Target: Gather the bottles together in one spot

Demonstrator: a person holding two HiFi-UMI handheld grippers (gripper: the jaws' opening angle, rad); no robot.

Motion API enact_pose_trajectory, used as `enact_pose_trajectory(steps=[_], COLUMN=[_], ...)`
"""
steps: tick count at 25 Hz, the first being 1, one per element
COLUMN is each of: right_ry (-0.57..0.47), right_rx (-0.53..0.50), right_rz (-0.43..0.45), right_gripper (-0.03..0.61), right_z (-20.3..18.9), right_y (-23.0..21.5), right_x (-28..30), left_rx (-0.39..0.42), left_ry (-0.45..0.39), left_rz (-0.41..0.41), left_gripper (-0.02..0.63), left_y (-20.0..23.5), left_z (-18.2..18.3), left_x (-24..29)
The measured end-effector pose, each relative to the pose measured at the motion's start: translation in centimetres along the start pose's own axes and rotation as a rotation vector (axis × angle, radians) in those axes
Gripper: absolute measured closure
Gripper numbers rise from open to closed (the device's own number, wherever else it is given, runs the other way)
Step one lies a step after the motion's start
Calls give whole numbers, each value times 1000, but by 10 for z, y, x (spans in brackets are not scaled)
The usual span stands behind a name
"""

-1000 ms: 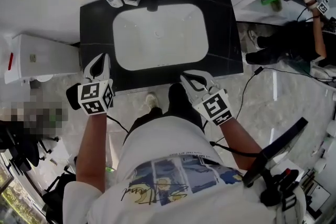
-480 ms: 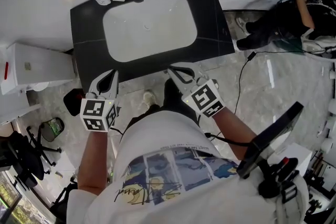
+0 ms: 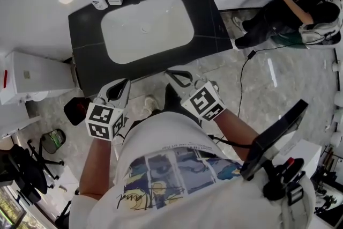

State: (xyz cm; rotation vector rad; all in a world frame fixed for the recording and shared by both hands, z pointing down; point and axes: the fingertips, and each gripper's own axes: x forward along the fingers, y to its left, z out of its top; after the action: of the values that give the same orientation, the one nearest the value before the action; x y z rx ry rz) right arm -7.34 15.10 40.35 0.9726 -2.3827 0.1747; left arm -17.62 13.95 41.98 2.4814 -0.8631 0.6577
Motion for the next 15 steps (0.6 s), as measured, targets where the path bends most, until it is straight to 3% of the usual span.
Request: enact_pose_trajectory(steps=[15], right_ry=[10], right_rx=[-60], right_rz=[-8], right_gripper=[577], right_z=[18], right_y=[16], right_x=[-1], left_rx=[18], left_ry=[6], left_rz=[-30], left_gripper=[612], left_y=[-4], left_z=[-1], left_x=[-15])
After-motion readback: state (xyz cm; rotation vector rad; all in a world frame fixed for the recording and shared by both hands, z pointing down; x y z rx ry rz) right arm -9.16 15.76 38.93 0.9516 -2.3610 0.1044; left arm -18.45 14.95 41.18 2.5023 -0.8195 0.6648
